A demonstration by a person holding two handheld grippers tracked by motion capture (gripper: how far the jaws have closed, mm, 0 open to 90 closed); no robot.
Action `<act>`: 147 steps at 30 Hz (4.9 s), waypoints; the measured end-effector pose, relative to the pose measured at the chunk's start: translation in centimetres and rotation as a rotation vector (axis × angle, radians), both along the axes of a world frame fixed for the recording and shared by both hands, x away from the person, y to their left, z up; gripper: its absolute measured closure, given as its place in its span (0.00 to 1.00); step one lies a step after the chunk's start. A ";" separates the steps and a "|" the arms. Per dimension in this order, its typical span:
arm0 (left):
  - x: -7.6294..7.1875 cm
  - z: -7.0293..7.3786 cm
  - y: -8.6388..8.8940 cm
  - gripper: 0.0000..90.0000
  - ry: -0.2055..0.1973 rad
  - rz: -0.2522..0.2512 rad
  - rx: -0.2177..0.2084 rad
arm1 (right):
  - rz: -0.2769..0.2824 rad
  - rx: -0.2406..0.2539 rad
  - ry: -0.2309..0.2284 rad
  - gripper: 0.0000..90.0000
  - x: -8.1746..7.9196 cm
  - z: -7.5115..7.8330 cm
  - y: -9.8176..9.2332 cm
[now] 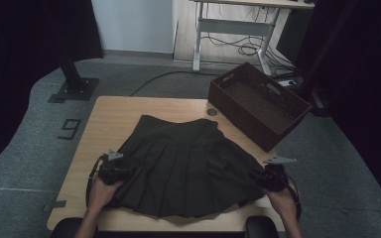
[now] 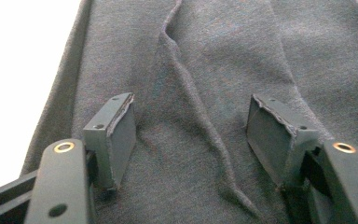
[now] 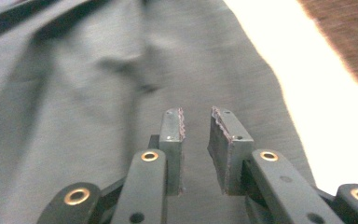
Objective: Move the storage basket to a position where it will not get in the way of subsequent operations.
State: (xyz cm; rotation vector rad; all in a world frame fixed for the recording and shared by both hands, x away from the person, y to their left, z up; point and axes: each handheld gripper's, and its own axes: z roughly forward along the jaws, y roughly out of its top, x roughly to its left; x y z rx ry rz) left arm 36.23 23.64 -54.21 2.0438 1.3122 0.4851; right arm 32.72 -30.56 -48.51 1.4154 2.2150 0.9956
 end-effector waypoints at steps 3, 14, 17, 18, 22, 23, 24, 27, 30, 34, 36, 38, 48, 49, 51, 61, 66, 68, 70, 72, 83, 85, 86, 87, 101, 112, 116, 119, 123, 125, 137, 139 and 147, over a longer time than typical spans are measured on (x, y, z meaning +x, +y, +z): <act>-0.1 0.0 -0.1 0.36 -0.001 0.001 -0.001 | -0.027 -0.028 0.008 0.78 1.3 -0.8 -0.9; -0.3 -0.1 -0.2 0.37 -0.005 0.011 -0.001 | -0.047 -0.137 0.053 1.00 2.4 -4.9 -1.1; -0.5 -0.1 -0.5 0.37 -0.007 0.022 -0.001 | -0.038 -0.104 0.105 1.00 2.2 -4.7 -0.8; -0.5 -0.1 -0.5 0.37 -0.006 0.022 0.000 | -0.013 -0.101 0.113 1.00 2.1 -4.4 -0.3; -0.9 -0.1 -0.8 0.38 -0.006 0.032 0.000 | 0.018 -0.016 0.045 1.00 1.0 -1.5 0.6; -1.0 -0.1 -0.8 0.38 -0.006 0.036 0.001 | 0.015 -0.020 0.030 1.00 0.8 -0.8 0.5; -1.1 0.0 -0.9 0.38 -0.004 0.039 0.002 | 0.006 -0.030 0.022 1.00 0.6 -0.2 0.3; -1.6 0.0 -1.1 0.38 -0.001 0.042 0.003 | -0.022 -0.065 0.046 1.00 0.2 -0.1 -0.8; -2.1 0.0 -1.4 0.37 0.002 0.041 0.004 | -0.031 -0.055 0.079 1.00 -0.4 -0.9 -1.6; -2.0 0.9 -1.7 0.37 0.016 0.007 0.021 | -0.025 -0.045 0.077 0.90 -0.4 -1.8 -1.8; -1.7 2.1 -1.4 0.38 -0.016 -0.003 0.007 | -0.022 -0.039 0.069 0.77 0.3 -2.0 -1.6; -0.9 3.1 -1.0 0.38 -0.036 0.003 0.017 | -0.017 -0.033 0.045 0.65 1.2 -2.1 -1.0; 5.0 1.4 0.9 0.58 0.021 0.051 0.051 | 0.032 -0.055 -0.024 0.91 7.2 -3.7 4.3; 5.3 1.1 0.9 0.59 0.036 0.048 0.048 | 0.032 -0.064 -0.020 0.90 7.7 -4.0 4.6; 5.3 0.8 0.7 0.62 0.044 0.043 0.045 | 0.036 -0.083 0.001 0.89 8.4 -4.6 5.0; 1.3 0.9 0.0 0.68 0.057 0.031 0.043 | 0.060 -0.016 0.092 0.94 4.7 -5.1 4.4; 1.1 2.8 -0.3 0.49 0.041 -0.013 0.057 | 0.062 -0.057 0.096 0.72 3.7 -4.2 4.2; 2.1 3.8 -0.3 0.45 0.023 0.007 0.050 | 0.054 -0.024 0.070 0.66 4.2 -3.4 4.4; 3.1 4.3 -0.5 0.44 0.000 0.006 0.073 | 0.061 -0.015 0.046 0.61 5.3 -2.4 5.0; 4.4 4.1 -0.6 0.43 0.000 0.014 0.090 | 0.072 -0.011 0.027 0.55 6.7 -1.9 5.8; 8.8 1.8 -0.4 0.40 0.022 0.025 0.039 | 0.034 -0.042 -0.032 0.49 13.2 -3.0 8.9; 9.0 1.0 -0.7 0.41 0.055 0.008 0.053 | 0.036 -0.033 0.005 0.58 13.9 -3.6 9.0; 9.0 0.7 -0.8 0.42 0.059 0.000 0.033 | 0.045 -0.034 0.021 0.62 14.1 -3.9 9.1; 8.9 0.6 -0.8 0.45 0.065 0.004 0.000 | 0.053 -0.039 0.036 0.71 14.1 -4.0 9.3; 2.2 10.6 -0.9 0.93 -0.252 0.010 -0.091 | 0.165 -0.059 -0.134 0.94 7.7 4.1 9.4; 7.3 10.8 -3.6 0.43 -0.149 0.025 0.096 | 0.049 -0.039 -0.135 0.56 13.6 6.1 7.3; 6.7 9.1 -2.3 0.39 -0.093 -0.004 0.088 | 0.075 -0.033 -0.091 0.52 11.8 3.6 6.8; 6.1 8.3 -1.2 0.39 -0.056 -0.025 0.084 | 0.088 -0.014 -0.066 0.57 10.5 2.5 6.2; 5.1 7.0 -0.2 0.42 -0.031 -0.023 0.058 | 0.099 -0.011 -0.049 0.79 8.9 1.2 5.7; 4.7 6.4 -0.1 0.46 -0.023 -0.037 0.054 | 0.104 0.000 -0.047 0.84 8.1 0.5 5.6; 3.7 2.2 2.3 0.48 0.027 0.024 0.042 | 0.081 0.059 -0.025 0.74 4.1 -3.4 5.7; 3.7 1.6 2.6 0.53 0.041 0.023 0.031 | 0.080 0.040 -0.017 0.65 3.8 -4.1 5.9; 3.2 0.6 3.0 0.59 0.033 -0.017 0.021 | 0.079 -0.018 -0.007 0.37 3.7 -6.0 5.9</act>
